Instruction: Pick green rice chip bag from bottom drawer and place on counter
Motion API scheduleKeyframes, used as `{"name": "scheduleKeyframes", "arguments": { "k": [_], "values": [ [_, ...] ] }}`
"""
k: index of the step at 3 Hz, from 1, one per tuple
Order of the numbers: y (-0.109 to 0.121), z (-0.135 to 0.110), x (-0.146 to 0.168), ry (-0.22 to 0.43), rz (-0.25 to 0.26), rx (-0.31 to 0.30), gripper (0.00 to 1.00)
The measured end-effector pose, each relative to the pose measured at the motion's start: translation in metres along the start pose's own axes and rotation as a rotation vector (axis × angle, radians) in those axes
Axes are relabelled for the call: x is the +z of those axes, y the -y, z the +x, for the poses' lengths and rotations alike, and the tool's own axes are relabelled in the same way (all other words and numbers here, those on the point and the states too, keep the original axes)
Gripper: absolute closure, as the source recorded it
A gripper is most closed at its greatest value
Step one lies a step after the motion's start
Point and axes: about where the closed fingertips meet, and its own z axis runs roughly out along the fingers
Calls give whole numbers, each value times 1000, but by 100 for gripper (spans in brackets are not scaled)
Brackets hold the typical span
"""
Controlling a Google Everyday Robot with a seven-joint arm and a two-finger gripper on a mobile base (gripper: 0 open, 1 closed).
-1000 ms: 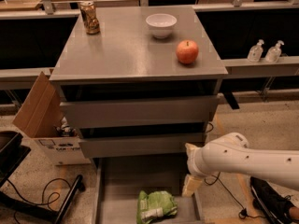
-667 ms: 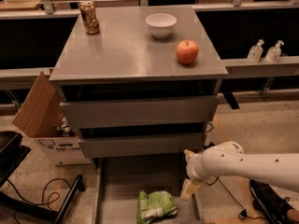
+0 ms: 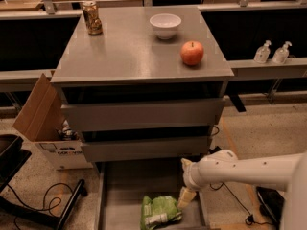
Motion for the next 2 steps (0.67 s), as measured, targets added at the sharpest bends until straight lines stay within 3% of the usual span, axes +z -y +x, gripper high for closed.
{"name": "scheduleKeyframes", "arguments": {
  "k": [1,2],
  "values": [
    [-10,-7,99,103,-28,36,0],
    [-24,-8,161,163,-49,59,0]
  ]
}}
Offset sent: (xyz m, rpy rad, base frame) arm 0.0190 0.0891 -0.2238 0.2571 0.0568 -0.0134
